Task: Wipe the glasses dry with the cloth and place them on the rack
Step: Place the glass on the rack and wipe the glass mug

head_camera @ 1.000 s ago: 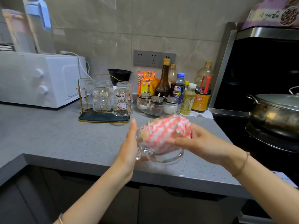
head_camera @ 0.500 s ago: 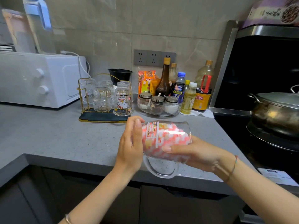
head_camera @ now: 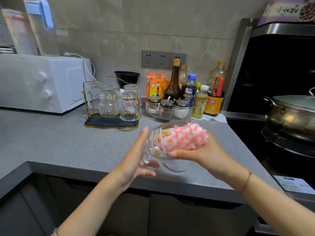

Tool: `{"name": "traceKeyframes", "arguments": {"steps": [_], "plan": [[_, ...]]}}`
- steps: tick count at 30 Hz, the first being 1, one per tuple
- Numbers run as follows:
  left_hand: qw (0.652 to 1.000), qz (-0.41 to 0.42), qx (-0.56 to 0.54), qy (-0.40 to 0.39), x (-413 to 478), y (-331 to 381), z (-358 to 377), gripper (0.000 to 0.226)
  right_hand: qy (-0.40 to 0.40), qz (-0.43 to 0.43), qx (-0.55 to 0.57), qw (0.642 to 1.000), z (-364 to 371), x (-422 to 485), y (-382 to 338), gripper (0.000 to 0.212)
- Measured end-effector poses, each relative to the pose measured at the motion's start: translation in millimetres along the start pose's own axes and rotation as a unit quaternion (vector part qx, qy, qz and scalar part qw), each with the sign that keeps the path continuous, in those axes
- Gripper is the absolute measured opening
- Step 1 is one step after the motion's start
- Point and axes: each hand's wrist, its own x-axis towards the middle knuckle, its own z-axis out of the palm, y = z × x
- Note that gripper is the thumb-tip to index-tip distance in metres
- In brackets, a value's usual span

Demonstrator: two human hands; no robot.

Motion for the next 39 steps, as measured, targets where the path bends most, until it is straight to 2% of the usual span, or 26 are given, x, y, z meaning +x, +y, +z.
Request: {"name": "traceKeyframes", "arguments": {"steps": [2, 4, 6, 8, 12, 14, 17, 20, 23, 24, 28, 31, 35, 37, 39], "plan": [[0.999, -0.025, -0.004, 0.027, 2, 1, 3, 0.079, -0.001, -0.003, -0.023, 1.000, 2, -2, 0, 0.040], [0.996, -0.017, 0.017, 0.090, 7, 0, 7, 0.073, -0.013, 0.007, -0.035, 0.999, 2, -2, 1, 0.041], [0.988, 0.029, 0.051, 0.142, 10, 0, 12, 0.063, -0.036, 0.026, -0.038, 0.998, 2, -2, 1, 0.043], [0.978, 0.092, 0.093, 0.162, 10, -1, 15, 0.057, -0.056, 0.048, -0.020, 0.997, 3, -2, -1, 0.045], [0.961, 0.208, 0.116, 0.139, 4, 0, 17, 0.060, -0.108, 0.073, 0.084, 0.988, 1, 0, -9, 0.051], [0.948, 0.254, 0.145, 0.126, 4, -2, 13, 0.067, -0.127, 0.085, 0.139, 0.978, -2, 0, -14, 0.045], [0.935, 0.291, 0.163, 0.119, 3, 0, 11, 0.062, -0.121, 0.099, 0.157, 0.975, -6, -1, -19, 0.035], [0.943, 0.279, 0.151, 0.102, -1, 5, 13, 0.054, -0.111, 0.090, 0.142, 0.979, -7, 1, -19, 0.041], [0.957, 0.236, 0.141, 0.096, -9, 14, 18, 0.038, -0.084, 0.075, 0.134, 0.985, -8, 3, -16, 0.034], [0.962, 0.221, 0.132, 0.094, -8, 16, 18, 0.039, -0.075, 0.070, 0.129, 0.986, -8, 3, -15, 0.033], [0.986, 0.123, 0.081, 0.078, -2, 19, 15, 0.059, -0.038, 0.040, 0.064, 0.996, -5, 2, -14, 0.028], [0.995, 0.053, 0.038, 0.070, 6, 16, 9, 0.087, -0.002, 0.007, 0.037, 0.999, -2, 1, -15, 0.025], [0.982, 0.096, 0.068, 0.151, 10, 7, 11, 0.108, 0.007, 0.004, 0.035, 0.999, -1, 1, -17, 0.024], [0.972, 0.123, 0.082, 0.184, 6, 5, 14, 0.111, -0.016, 0.019, 0.030, 0.999, 0, 0, -17, 0.028], [0.962, 0.164, 0.118, 0.182, 2, 4, 14, 0.106, -0.040, 0.046, 0.050, 0.997, 0, 0, -16, 0.033]]}}
